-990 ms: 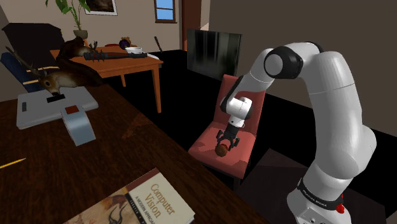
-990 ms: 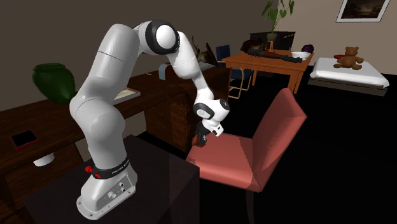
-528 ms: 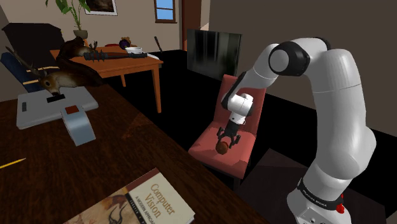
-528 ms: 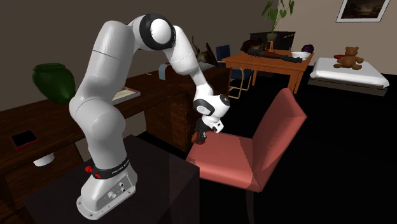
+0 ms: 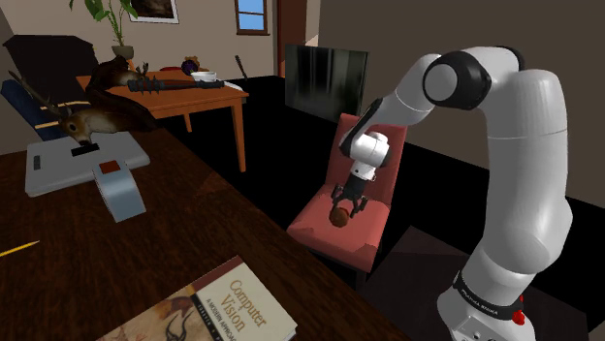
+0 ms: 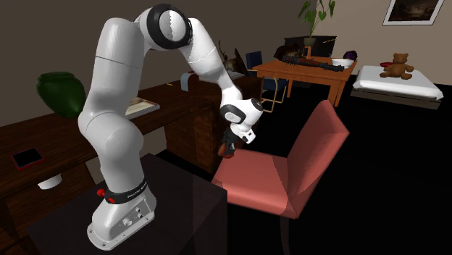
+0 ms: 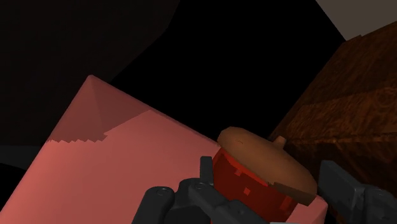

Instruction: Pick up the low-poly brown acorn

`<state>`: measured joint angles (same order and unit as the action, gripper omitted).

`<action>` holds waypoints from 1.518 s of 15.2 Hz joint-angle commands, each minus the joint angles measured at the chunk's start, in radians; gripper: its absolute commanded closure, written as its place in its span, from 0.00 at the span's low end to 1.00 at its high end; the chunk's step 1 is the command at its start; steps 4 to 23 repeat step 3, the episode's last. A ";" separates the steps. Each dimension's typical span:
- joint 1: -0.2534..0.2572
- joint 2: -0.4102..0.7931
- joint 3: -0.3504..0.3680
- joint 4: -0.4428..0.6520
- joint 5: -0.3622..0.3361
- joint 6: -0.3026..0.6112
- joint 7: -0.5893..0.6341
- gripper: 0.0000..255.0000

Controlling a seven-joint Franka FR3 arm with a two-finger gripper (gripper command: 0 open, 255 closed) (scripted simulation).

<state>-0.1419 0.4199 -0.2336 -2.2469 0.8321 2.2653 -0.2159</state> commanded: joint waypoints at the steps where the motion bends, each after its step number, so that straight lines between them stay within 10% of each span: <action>1: 0.005 -0.029 -0.008 -0.010 -0.017 -0.012 0.018 1.00; 23: 0.005 -0.031 -0.008 -0.011 -0.019 -0.013 0.020 1.00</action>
